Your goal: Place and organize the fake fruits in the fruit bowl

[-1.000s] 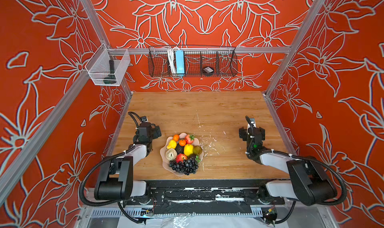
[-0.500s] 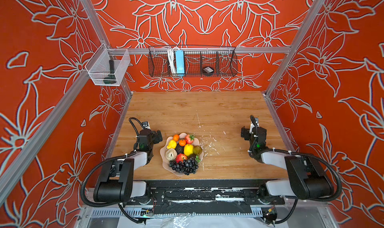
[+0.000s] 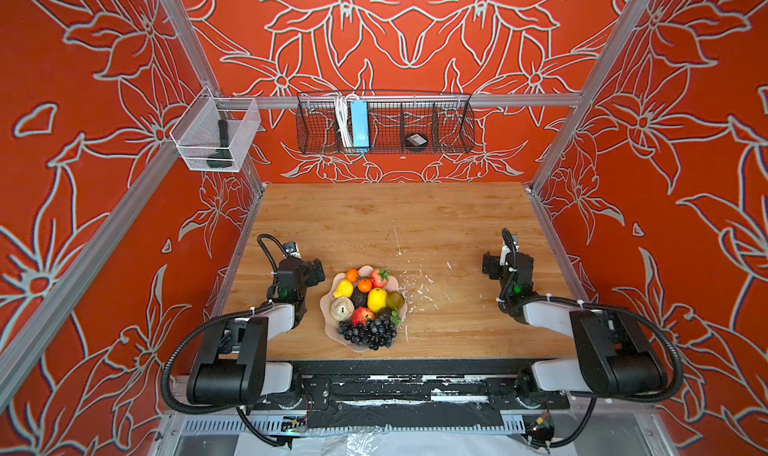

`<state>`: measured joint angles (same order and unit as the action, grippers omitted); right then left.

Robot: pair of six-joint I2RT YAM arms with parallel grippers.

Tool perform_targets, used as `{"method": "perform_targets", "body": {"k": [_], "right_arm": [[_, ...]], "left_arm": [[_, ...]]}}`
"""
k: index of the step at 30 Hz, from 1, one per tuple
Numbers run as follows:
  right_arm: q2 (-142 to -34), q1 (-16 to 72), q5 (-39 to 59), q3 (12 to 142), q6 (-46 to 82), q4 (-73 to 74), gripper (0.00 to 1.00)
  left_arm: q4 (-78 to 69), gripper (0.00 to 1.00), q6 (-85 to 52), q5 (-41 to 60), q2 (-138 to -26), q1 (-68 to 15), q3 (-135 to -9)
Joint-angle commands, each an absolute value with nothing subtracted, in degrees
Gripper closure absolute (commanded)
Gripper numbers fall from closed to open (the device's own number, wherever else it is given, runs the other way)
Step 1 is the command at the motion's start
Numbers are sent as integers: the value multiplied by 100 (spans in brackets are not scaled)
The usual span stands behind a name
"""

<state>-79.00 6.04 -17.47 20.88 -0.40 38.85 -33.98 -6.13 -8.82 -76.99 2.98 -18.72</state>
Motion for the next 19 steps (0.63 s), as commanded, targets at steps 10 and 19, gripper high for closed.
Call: {"method": "perform_targets", "body": {"k": [10,19], "right_arm": [[-7936,580,-1678,2206,21,3844,2],[-8032,500,-1248,2485,-62,3427,2]], "left_arm": [[-3577,2,-580,-843,-7617,274,-1888],[-3573,2,-580,-853,-7613,275,-1896]]}}
